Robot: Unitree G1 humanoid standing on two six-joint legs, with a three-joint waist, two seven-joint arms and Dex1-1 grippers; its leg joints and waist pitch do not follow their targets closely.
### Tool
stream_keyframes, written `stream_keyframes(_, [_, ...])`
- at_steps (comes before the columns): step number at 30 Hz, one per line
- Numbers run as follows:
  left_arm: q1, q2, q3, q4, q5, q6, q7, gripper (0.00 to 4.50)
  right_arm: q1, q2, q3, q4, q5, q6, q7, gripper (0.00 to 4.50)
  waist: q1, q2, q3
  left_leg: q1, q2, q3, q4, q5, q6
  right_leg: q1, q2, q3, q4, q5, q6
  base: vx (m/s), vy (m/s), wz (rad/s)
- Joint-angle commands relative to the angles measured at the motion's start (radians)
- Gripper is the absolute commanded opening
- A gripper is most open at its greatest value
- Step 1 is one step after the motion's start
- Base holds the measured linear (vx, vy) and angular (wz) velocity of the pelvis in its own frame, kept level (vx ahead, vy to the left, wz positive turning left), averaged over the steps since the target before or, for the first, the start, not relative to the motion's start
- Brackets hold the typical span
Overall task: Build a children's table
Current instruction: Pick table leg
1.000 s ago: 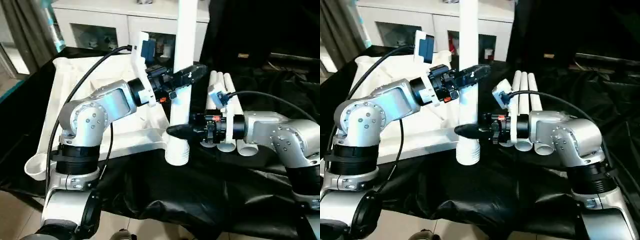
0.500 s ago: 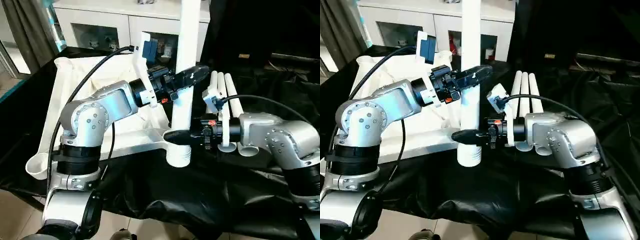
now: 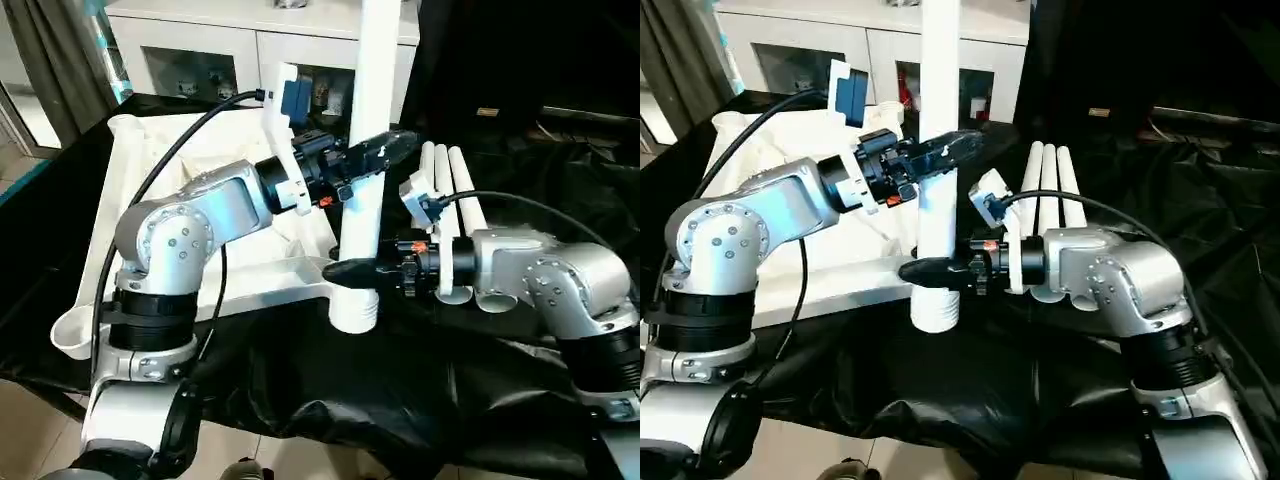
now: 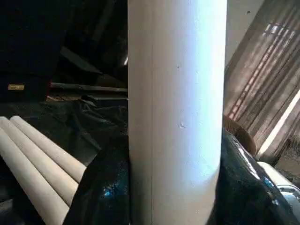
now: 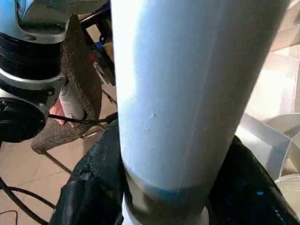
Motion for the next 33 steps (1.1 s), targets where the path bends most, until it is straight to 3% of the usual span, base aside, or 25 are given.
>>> stream_keyframes(1, [0.003, -0.004, 0.007, -0.028, -0.03, 0.015, -0.005, 1.8, 0.011, 0.004, -0.019, 0.012, -0.003, -0.007, -0.017, 1.89, 0.0, -0.008, -0.089, 0.017, 0.043, -0.015, -0.071, -0.155, -0.016, 0.055, -0.076, 0.044, -0.075, -0.314, -0.16, 0.0, 0.0, 0.0])
stream_keyframes(2, [0.003, -0.005, 0.009, -0.028, -0.03, 0.015, -0.004, 2.15, 0.011, 0.004, -0.02, 0.012, -0.003, -0.007, -0.018, 1.89, 0.001, -0.008, -0.089, 0.017, 0.043, -0.015, -0.071, -0.155, -0.017, 0.055, -0.076, 0.044, -0.075, -0.313, -0.161, 0.0, 0.0, 0.0])
stream_keyframes(4, [0.023, 0.0, 0.016, -0.046, -0.052, 0.013, -0.029, 2.5, 0.019, 0.013, -0.03, 0.009, 0.001, -0.016, -0.027, 1.89, 0.002, 0.004, -0.09, 0.017, 0.043, -0.017, -0.071, -0.16, -0.022, 0.055, -0.077, 0.043, -0.074, -0.309, -0.164, 0.0, 0.0, 0.0])
stream_keyframes(5, [0.027, -0.002, 0.019, -0.047, -0.051, 0.004, -0.029, 2.5, 0.021, 0.016, -0.032, 0.008, 0.001, -0.018, -0.03, 1.89, 0.001, -0.001, -0.089, 0.017, 0.044, -0.016, -0.072, -0.168, -0.024, 0.054, -0.076, 0.043, -0.075, -0.302, -0.169, 0.0, 0.0, 0.0])
stream_keyframes(9, [0.046, -0.019, 0.04, -0.046, -0.039, -0.053, -0.026, 2.79, 0.03, 0.03, -0.048, 0.004, 0.004, -0.032, -0.043, 1.89, 0.001, 0.0, -0.089, 0.019, 0.044, -0.017, -0.074, -0.183, -0.025, 0.055, -0.076, 0.042, -0.078, -0.314, -0.166, 0.0, 0.0, 0.0])
stream_keyframes(10, [0.074, -0.033, 0.067, -0.048, -0.063, -0.079, -0.044, 2.82, 0.035, 0.051, -0.081, 0.006, 0.011, -0.054, -0.068, 1.89, 0.002, 0.006, -0.088, 0.018, 0.044, -0.018, -0.073, -0.186, -0.027, 0.055, -0.078, 0.043, -0.078, -0.319, -0.165, 0.0, 0.0, 0.0])
stream_keyframes(14, [0.163, -0.044, 0.093, -0.07, -0.093, -0.122, -0.113, 2.82, 0.05, 0.095, -0.157, 0.006, 0.033, -0.096, -0.12, 1.89, 0.0, 0.008, -0.09, 0.021, 0.044, -0.018, -0.076, -0.202, -0.034, 0.052, -0.075, 0.041, -0.079, -0.316, -0.168, 0.0, 0.0, 0.0])
stream_keyframes(15, [0.191, -0.041, 0.09, -0.082, -0.096, -0.114, -0.118, 2.82, 0.06, 0.101, -0.173, -0.003, 0.036, -0.106, -0.133, 1.89, -0.002, 0.02, -0.09, 0.021, 0.046, -0.018, -0.078, -0.21, -0.037, 0.051, -0.075, 0.041, -0.08, -0.304, -0.168, 0.0, 0.0, 0.0])
stream_keyframes(17, [0.216, -0.037, 0.097, -0.094, -0.112, -0.09, -0.105, 2.82, 0.076, 0.108, -0.191, -0.02, 0.04, -0.117, -0.15, 1.89, -0.003, 0.018, -0.09, 0.024, 0.045, -0.018, -0.078, -0.222, -0.037, 0.05, -0.072, 0.041, -0.079, -0.296, -0.173, 0.0, 0.0, 0.0])
stream_keyframes(20, [0.239, -0.007, 0.083, -0.107, -0.065, -0.107, -0.085, 2.82, 0.099, 0.11, -0.215, -0.058, 0.052, -0.115, -0.17, 1.89, -0.004, 0.023, -0.089, 0.024, 0.045, -0.02, -0.081, -0.241, -0.038, 0.052, -0.07, 0.039, -0.08, -0.313, -0.165, 0.0, 0.0, 0.0])
stream_keyframes(21, [0.251, 0.011, 0.074, -0.106, 0.016, -0.168, -0.042, 2.82, 0.117, 0.11, -0.22, -0.082, 0.039, -0.127, -0.189, 1.89, -0.006, 0.023, -0.088, 0.025, 0.045, -0.021, -0.082, -0.246, -0.039, 0.052, -0.07, 0.039, -0.081, -0.318, -0.158, 0.0, 0.0, 0.0])
stream_keyframes(23, [0.257, 0.017, 0.081, -0.092, 0.099, -0.23, 0.031, 2.82, 0.13, 0.108, -0.234, -0.094, 0.017, -0.143, -0.213, 1.89, -0.01, 0.02, -0.085, 0.024, 0.046, -0.022, -0.084, -0.255, -0.038, 0.053, -0.069, 0.039, -0.085, -0.337, -0.138, 0.0, 0.0, 0.0])
stream_keyframes(25, [0.278, 0.032, 0.082, -0.08, 0.216, -0.305, 0.129, 2.82, 0.152, 0.096, -0.235, -0.1, -0.04, -0.181, -0.254, 1.89, -0.012, 0.006, -0.085, 0.021, 0.045, -0.023, -0.085, -0.248, -0.038, 0.053, -0.072, 0.04, -0.093, -0.397, -0.091, 0.0, 0.0, 0.0])
stream_keyframes(26, [0.294, 0.042, 0.077, -0.08, 0.269, -0.341, 0.162, 2.82, 0.165, 0.089, -0.228, -0.103, -0.073, -0.202, -0.274, 1.89, -0.013, 0.009, -0.085, 0.022, 0.045, -0.024, -0.086, -0.248, -0.045, 0.051, -0.074, 0.039, -0.094, -0.428, -0.071, 0.0, 0.0, 0.0])
stream_keyframes(27, [0.325, 0.073, 0.06, -0.112, 0.315, -0.312, 0.205, 2.82, 0.185, 0.079, -0.21, -0.112, -0.13, -0.231, -0.314, 1.89, -0.017, 0.0, -0.084, 0.021, 0.044, -0.022, -0.086, -0.247, -0.046, 0.051, -0.073, 0.039, -0.095, -0.442, -0.061, 0.0, 0.0, 0.0])
stream_keyframes(28, [0.357, 0.105, 0.04, -0.152, 0.366, -0.295, 0.247, 2.82, 0.204, 0.077, -0.2, -0.123, -0.178, -0.258, -0.361, 1.89, -0.019, 0.002, -0.086, 0.019, 0.043, -0.023, -0.086, -0.232, -0.049, 0.05, -0.073, 0.039, -0.091, -0.438, -0.054, 0.0, 0.0, 0.0])
stream_keyframes(29, [0.365, 0.107, 0.039, -0.163, 0.374, -0.292, 0.256, 2.82, 0.208, 0.08, -0.2, -0.127, -0.183, -0.257, -0.372, 1.89, -0.022, 0.007, -0.088, 0.018, 0.045, -0.024, -0.086, -0.22, -0.049, 0.048, -0.073, 0.04, -0.087, -0.418, -0.06, 0.0, 0.0, 0.0])
stream_keyframes(30, [0.43, 0.123, 0.03, -0.245, 0.44, -0.279, 0.334, 2.82, 0.244, 0.092, -0.192, -0.162, -0.217, -0.243, -0.447, 1.89, -0.024, 0.0, -0.088, 0.018, 0.049, -0.024, -0.087, -0.214, -0.048, 0.048, -0.072, 0.04, -0.083, -0.398, -0.074, 0.0, 0.0, 0.0])
stream_keyframes(31, [0.43, 0.123, 0.03, -0.245, 0.44, -0.279, 0.334, 2.82, 0.244, 0.092, -0.192, -0.162, -0.217, -0.243, -0.447, 1.89, -0.026, 0.001, -0.086, 0.016, 0.047, -0.023, -0.087, -0.212, -0.043, 0.048, -0.072, 0.04, -0.085, -0.397, -0.079, 0.0, 0.0, 0.0])
stream_keyframes(32, [0.497, 0.107, 0.023, -0.295, 0.509, -0.311, 0.4, 2.82, 0.285, 0.11, -0.187, -0.206, -0.253, -0.252, -0.517, 1.89, -0.023, 0.003, -0.085, 0.023, 0.044, -0.019, -0.083, -0.228, -0.034, 0.04, -0.071, 0.04, -0.092, -0.421, -0.085, 0.0, 0.0, 0.0])
stream_keyframes(33, [0.523, 0.096, 0.02, -0.307, 0.537, -0.33, 0.425, 2.82, 0.301, 0.121, -0.192, -0.221, -0.268, -0.271, -0.545, 1.89, -0.025, 0.003, -0.085, 0.018, 0.048, -0.022, -0.085, -0.224, -0.034, 0.044, -0.073, 0.041, -0.089, -0.412, -0.088, 0.0, 0.0, 0.0])
